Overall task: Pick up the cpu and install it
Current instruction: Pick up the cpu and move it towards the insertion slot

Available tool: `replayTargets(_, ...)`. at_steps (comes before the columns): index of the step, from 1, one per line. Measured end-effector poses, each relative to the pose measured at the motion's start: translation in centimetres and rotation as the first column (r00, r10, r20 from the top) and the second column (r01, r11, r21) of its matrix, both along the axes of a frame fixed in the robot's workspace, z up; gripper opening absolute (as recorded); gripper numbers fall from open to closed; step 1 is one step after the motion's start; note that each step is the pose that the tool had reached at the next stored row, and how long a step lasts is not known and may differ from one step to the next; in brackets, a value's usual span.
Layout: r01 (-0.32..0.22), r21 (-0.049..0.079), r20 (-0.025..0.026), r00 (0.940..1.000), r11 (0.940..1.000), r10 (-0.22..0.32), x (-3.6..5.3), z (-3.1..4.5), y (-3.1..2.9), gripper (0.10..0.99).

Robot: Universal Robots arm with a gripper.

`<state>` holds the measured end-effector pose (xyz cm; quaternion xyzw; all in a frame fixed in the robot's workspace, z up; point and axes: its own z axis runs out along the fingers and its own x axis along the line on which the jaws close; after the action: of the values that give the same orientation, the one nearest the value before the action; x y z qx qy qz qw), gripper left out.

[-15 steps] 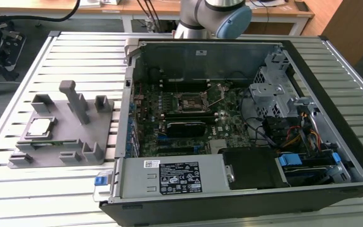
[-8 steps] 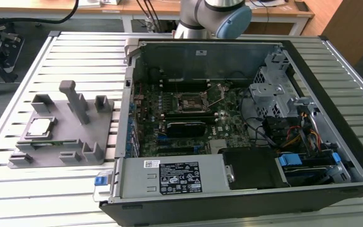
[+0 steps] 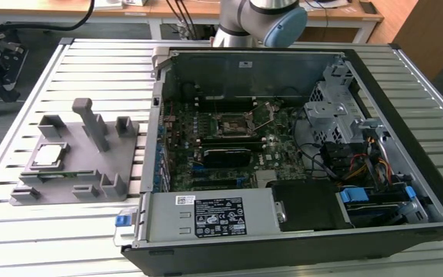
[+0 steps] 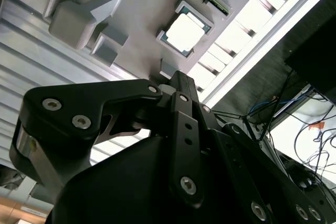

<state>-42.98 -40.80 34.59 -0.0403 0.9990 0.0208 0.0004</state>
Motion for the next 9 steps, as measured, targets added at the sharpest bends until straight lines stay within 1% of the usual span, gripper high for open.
replayTargets(2,0.000,0.000,-0.0008,1.0000,1.0000,0.000,0.00,-0.11,-0.01,0.106)
replayTargets(5,-0.001,0.000,-0.0039,1.0000,1.0000,0.001,0.00,-0.37,-0.01,0.114)
replayTargets(7,-0.001,0.000,-0.0054,1.0000,1.0000,0.001,0.00,-0.52,-0.02,0.231)
replayTargets(8,-0.002,0.000,-0.0061,1.0000,1.0000,0.002,0.00,-0.62,-0.02,0.231)
replayTargets(9,-0.003,0.000,-0.0067,1.0000,1.0000,0.003,0.00,-0.71,-0.03,0.290)
